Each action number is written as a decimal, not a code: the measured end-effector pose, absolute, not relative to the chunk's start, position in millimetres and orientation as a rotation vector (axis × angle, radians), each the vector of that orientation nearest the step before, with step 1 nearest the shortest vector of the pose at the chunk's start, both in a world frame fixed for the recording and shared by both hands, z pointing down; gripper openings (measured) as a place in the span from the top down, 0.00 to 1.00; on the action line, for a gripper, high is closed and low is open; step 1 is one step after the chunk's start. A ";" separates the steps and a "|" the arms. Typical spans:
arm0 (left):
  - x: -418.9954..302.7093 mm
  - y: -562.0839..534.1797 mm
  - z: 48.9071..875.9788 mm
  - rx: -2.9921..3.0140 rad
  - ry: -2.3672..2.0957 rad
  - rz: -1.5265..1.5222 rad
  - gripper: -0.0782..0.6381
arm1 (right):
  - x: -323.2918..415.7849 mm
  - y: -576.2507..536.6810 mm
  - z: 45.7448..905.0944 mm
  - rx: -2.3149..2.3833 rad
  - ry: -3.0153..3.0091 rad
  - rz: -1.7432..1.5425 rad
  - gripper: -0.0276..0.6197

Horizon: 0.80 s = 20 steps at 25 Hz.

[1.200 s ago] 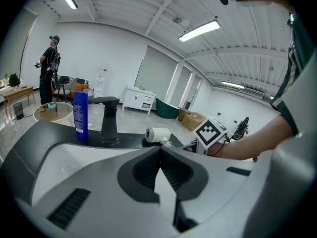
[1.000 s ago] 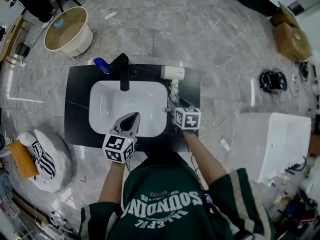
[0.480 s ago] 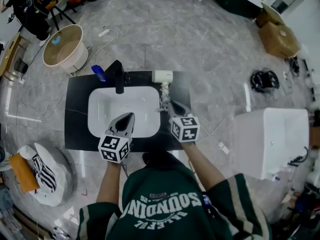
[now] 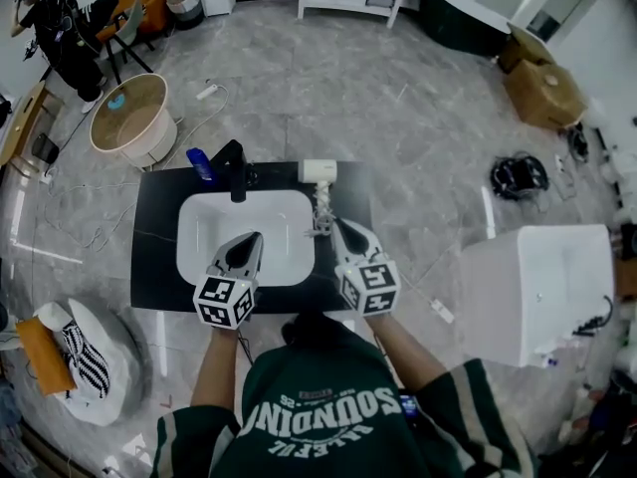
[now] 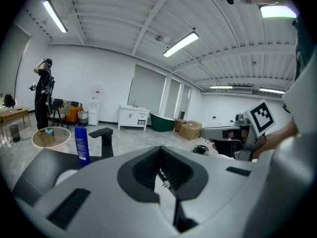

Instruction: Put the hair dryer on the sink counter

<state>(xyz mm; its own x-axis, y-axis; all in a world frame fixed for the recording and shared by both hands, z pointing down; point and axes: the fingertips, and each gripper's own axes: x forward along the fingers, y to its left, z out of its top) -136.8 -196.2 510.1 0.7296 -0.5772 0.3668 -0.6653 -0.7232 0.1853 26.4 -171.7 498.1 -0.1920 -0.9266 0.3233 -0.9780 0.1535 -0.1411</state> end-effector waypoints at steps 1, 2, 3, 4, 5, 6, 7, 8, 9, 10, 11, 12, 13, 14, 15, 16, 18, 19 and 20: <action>-137.4 -196.4 510.2 2.629 -0.976 0.409 0.89 | 25.2 -169.9 493.6 1.888 -2.269 0.463 0.95; -138.0 -196.1 510.7 2.628 -0.979 0.411 0.89 | 24.4 -168.1 490.5 1.891 -2.277 0.452 0.95; -138.5 -195.2 511.1 2.627 -0.982 0.413 0.89 | 23.9 -166.2 488.8 1.893 -2.284 0.444 0.95; -138.9 -194.0 511.3 2.625 -0.985 0.414 0.89 | 23.5 -164.4 488.0 1.894 -2.290 0.437 0.95; -139.2 -192.8 511.3 2.624 -0.987 0.414 0.89 | 23.2 -162.6 487.8 1.892 -2.294 0.433 0.95; -139.3 -191.8 511.2 2.622 -0.989 0.414 0.89 | 22.7 -160.9 488.1 1.888 -2.295 0.430 0.95; -139.2 -191.1 511.4 2.621 -0.991 0.414 0.89 | 22.3 -159.5 488.9 1.882 -2.295 0.430 0.95; -139.1 -190.7 511.7 2.619 -0.993 0.414 0.89 | 22.0 -158.4 490.1 1.876 -2.294 0.431 0.95; -138.9 -190.6 512.0 2.617 -0.995 0.415 0.89 | 21.8 -157.7 491.4 1.870 -2.294 0.434 0.95; -138.9 -190.7 512.3 2.614 -0.998 0.414 0.89 | 21.4 -157.1 492.8 1.865 -2.295 0.436 0.95; -139.1 -190.7 512.4 2.612 -1.001 0.413 0.89 | 20.9 -156.6 494.3 1.860 -2.294 0.439 0.95; -139.6 -190.7 512.3 2.610 -1.003 0.411 0.89 | 20.1 -156.4 495.9 1.855 -2.294 0.442 0.95; -140.1 -190.8 512.3 2.608 -1.005 0.410 0.89 | 19.2 -156.4 497.4 1.851 -2.294 0.445 0.95; -140.5 -191.0 512.4 2.607 -1.006 0.410 0.89 | 18.5 -156.6 499.0 1.849 -2.295 0.447 0.95; -140.6 -191.1 512.6 2.605 -1.005 0.411 0.89 | 18.0 -156.9 500.6 1.847 -2.296 0.448 0.95; -140.5 -191.2 512.9 2.604 -1.005 0.411 0.89 | 17.6 -157.3 502.2 1.845 -2.297 0.449 0.95; -139.7 -191.1 514.0 2.603 -1.001 0.415 0.89 | 17.8 -157.7 505.2 1.838 -2.293 0.451 0.95; -139.3 -190.7 514.9 2.602 -1.000 0.418 0.89 | 18.3 -157.6 506.6 1.836 -2.291 0.454 0.95; -138.8 -190.3 515.9 2.601 -0.998 0.421 0.89 | 19.0 -157.5 507.8 1.835 -2.288 0.458 0.95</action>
